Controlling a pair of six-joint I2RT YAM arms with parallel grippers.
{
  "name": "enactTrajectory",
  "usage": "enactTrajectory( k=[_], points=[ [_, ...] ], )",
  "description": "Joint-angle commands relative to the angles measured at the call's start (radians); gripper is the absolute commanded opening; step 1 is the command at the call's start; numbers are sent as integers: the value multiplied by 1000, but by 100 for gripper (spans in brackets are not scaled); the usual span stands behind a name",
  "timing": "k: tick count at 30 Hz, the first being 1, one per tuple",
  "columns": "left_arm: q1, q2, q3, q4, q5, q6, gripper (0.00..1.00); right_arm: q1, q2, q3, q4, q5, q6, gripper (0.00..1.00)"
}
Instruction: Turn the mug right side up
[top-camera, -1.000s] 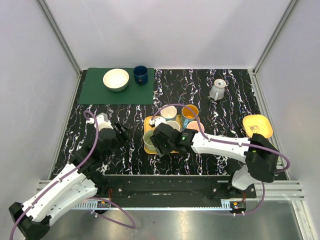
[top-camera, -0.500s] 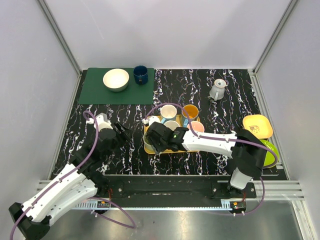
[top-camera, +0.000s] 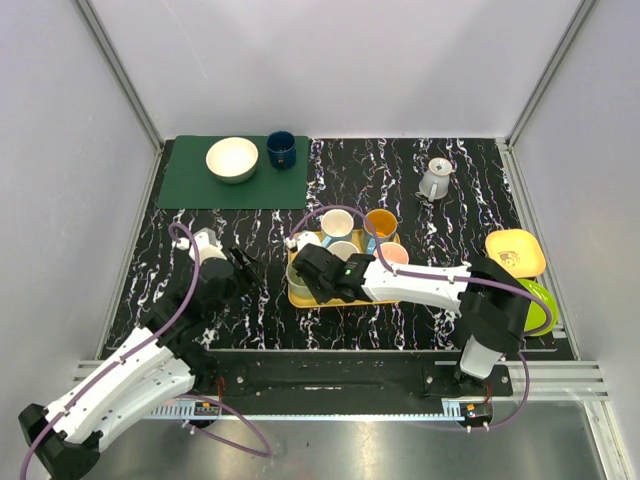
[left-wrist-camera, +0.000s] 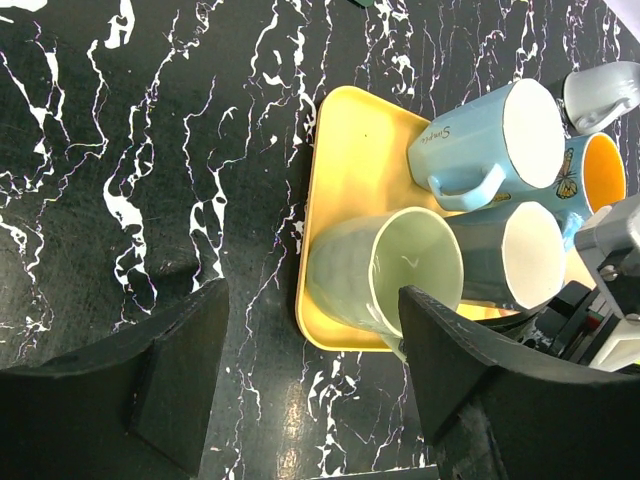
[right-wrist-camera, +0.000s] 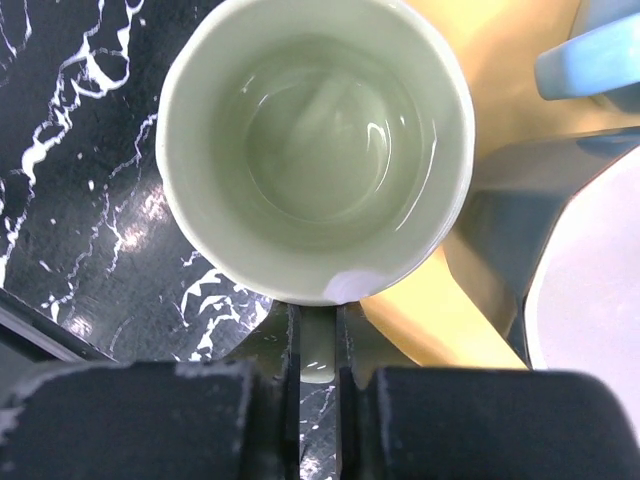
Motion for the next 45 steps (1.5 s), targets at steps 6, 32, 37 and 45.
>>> enactTrajectory(
  k=[6, 32, 37, 45],
  points=[
    [4, -33, 16, 16, -46, 5, 71, 24, -89, 107, -35, -17, 12, 0],
    [5, -165, -45, 894, 459, 128, 99, -573, -591, 122, 296, -818, 454, 0],
    [19, 50, -16, 1171, 653, 26, 99, -614, -598, 30, 617, -988, 670, 0],
    [45, 320, 84, 1387, 817, -93, 99, -617, -583, -28, 769, -1043, 785, 0]
  ],
)
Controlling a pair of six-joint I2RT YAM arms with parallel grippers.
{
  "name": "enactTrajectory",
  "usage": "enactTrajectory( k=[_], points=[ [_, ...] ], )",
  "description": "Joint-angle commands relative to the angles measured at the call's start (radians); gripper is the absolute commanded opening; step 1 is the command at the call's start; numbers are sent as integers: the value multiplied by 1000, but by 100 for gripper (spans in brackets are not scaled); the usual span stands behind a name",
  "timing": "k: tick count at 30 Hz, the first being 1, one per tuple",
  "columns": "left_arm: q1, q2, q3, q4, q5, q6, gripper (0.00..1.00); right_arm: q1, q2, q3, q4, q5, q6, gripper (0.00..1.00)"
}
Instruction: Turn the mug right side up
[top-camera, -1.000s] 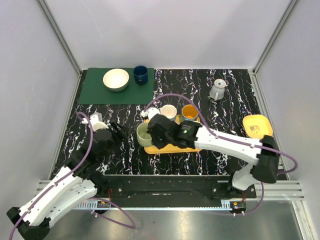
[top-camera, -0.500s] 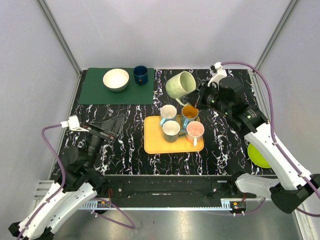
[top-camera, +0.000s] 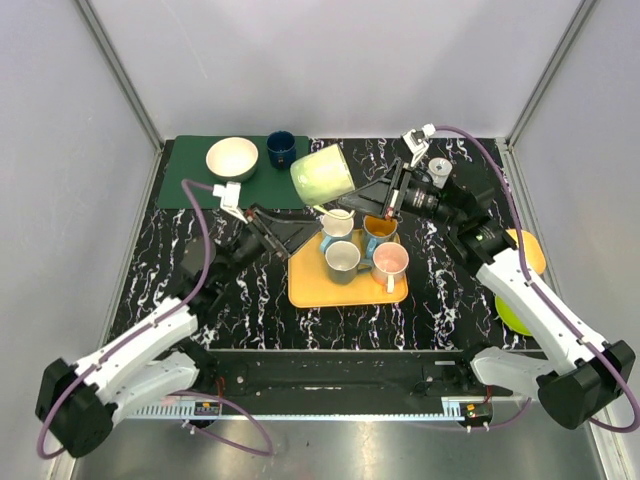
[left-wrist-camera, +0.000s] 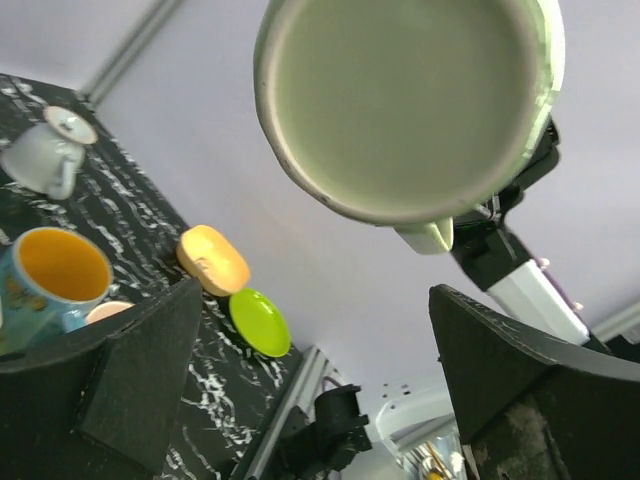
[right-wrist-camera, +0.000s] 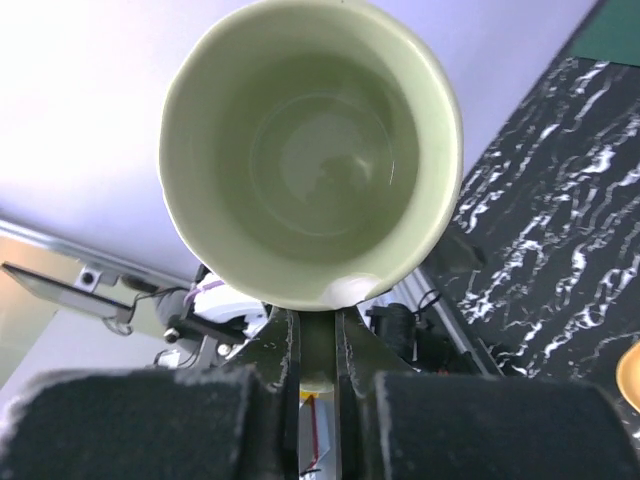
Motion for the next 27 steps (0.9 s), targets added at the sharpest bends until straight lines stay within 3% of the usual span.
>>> enactTrajectory(
  k=[1, 4, 12, 18, 27],
  points=[
    [6, 80, 79, 259, 127, -90, 99, -7, -11, -2, 265, -90, 104, 0],
    [6, 112, 80, 345, 130, -114, 99, -8, -7, -22, 286, -93, 117, 0],
    [5, 148, 129, 386, 150, -120, 94, -7, 1, -52, 320, -90, 130, 0],
    [2, 183, 149, 385, 160, -108, 69, -8, 1, -59, 348, -96, 154, 0],
    [-17, 240, 192, 422, 143, -126, 51, -6, -13, -52, 243, -82, 74, 0]
  ],
)
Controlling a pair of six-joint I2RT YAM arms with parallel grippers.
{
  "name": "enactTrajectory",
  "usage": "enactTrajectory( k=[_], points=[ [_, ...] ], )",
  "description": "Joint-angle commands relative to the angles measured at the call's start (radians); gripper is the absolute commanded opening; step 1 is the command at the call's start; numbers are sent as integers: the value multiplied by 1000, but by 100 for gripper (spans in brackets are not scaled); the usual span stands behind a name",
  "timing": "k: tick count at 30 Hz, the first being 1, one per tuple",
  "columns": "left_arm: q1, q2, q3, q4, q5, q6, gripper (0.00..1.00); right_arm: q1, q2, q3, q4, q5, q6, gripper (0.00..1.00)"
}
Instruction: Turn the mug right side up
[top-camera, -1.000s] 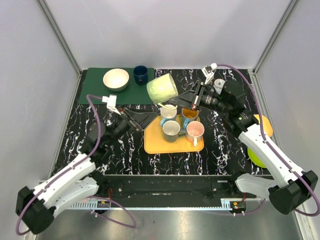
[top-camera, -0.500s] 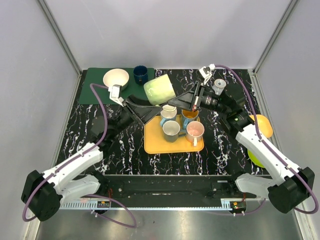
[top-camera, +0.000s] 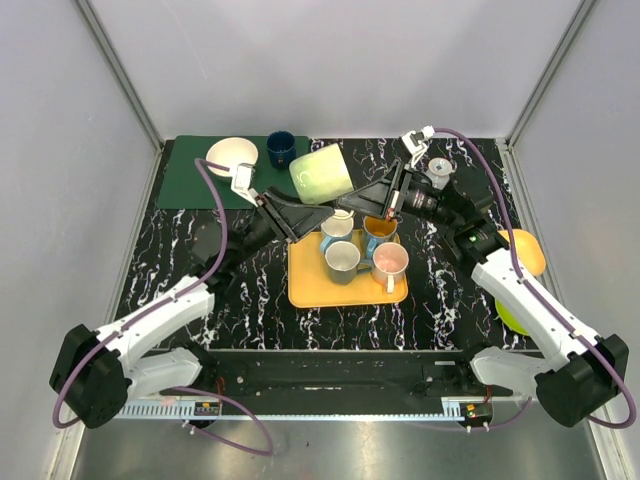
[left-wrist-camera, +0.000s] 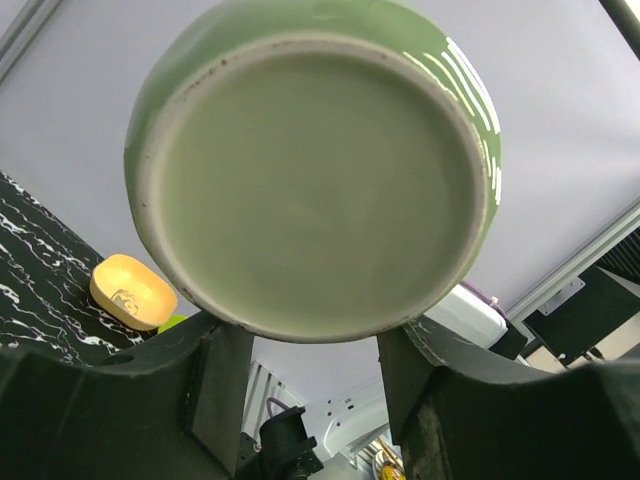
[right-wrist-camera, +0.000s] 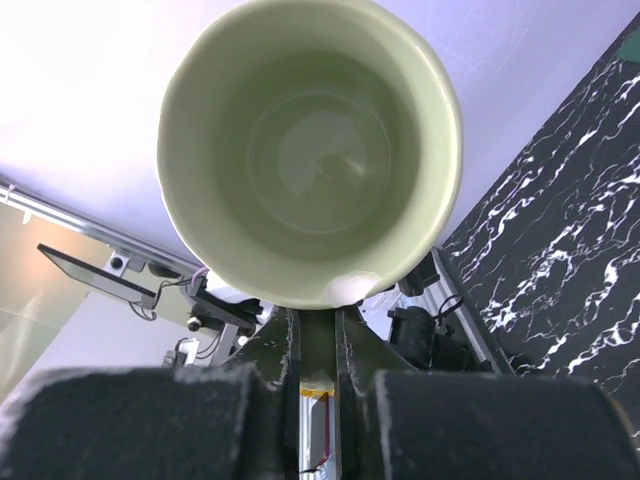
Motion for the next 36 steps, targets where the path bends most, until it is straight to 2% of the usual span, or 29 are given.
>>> enactTrajectory(
  k=[1, 8, 17, 21, 26, 32, 33, 36],
  points=[
    [-15, 23, 80, 133, 1, -17, 48, -4, -27, 24, 16, -9, -45, 0],
    [-38, 66, 123, 176, 2, -50, 44, -1, -31, 27, -72, 9, -132, 0],
    [-59, 98, 156, 208, 4, -63, 41, 1, -18, 12, -89, 14, -160, 0],
    [-59, 101, 158, 224, 4, -67, 28, 1, -14, 2, -93, 3, -161, 0],
    [-58, 103, 152, 256, 2, -79, 0, 1, -20, -15, -107, -8, -172, 0],
    [-50, 106, 147, 255, 1, -102, 0, 1, -43, -22, -173, -3, -236, 0],
    [-50, 94, 147, 236, -4, -93, 0, 1, -46, -16, -193, 3, -253, 2],
    [-52, 60, 140, 144, -18, -19, 0, -1, -67, 4, -259, 26, -309, 28]
  ],
)
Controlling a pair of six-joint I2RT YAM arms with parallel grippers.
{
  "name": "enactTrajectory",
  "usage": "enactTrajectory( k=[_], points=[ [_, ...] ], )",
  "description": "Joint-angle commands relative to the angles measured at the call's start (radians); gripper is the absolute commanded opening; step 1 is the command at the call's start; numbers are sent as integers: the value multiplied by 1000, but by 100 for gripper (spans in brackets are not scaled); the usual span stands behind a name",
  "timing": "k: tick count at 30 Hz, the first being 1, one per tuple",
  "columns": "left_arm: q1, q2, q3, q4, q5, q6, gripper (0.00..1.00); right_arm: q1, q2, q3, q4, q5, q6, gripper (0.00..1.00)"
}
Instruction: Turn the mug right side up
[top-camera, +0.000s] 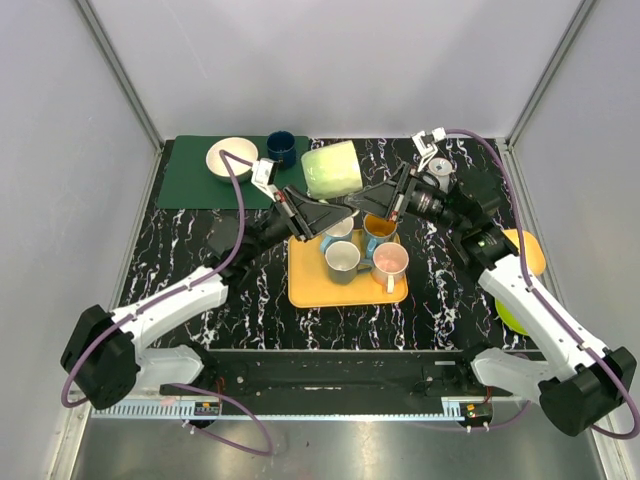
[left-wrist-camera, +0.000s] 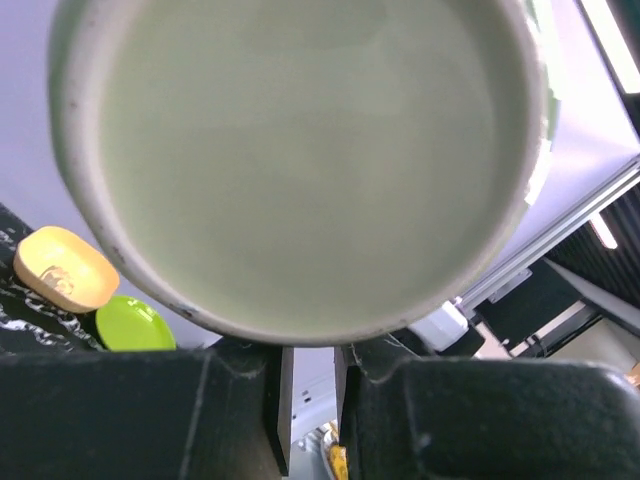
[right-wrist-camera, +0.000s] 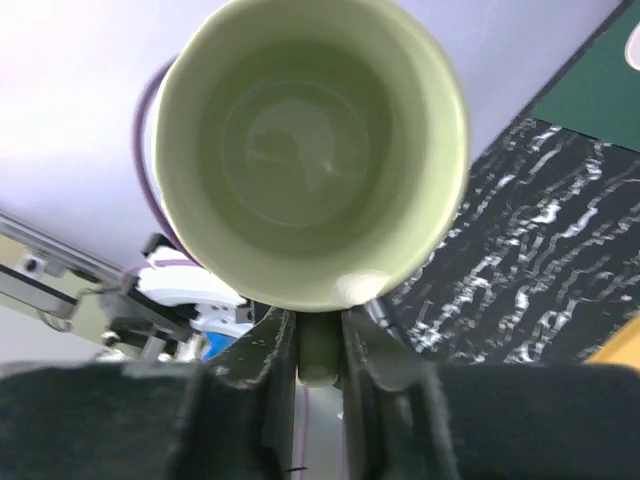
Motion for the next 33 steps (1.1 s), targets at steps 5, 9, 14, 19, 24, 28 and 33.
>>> enactTrajectory(
  k=[5, 9, 14, 19, 24, 28, 33],
  points=[
    [2, -113, 28, -2, -78, 212, 0, 16, -38, 42, -237, -27, -145, 54],
    [2, -139, 3, -28, -98, 249, 0, 14, -39, 47, -267, -13, -150, 62],
    [2, -208, 1, -197, -172, 344, 0, 13, -93, 88, -399, 130, -223, 77],
    [7, -225, 127, -592, -328, 545, 0, 16, -165, 197, -635, 342, -352, 89],
    [11, -82, 331, -844, -485, 691, 0, 16, -222, 248, -760, 614, -449, 89],
    [33, 57, 495, -1092, -642, 771, 0, 16, -223, 257, -838, 751, -487, 88],
    [151, 219, 644, -1334, -744, 769, 0, 16, -251, 214, -833, 863, -492, 88]
  ],
)
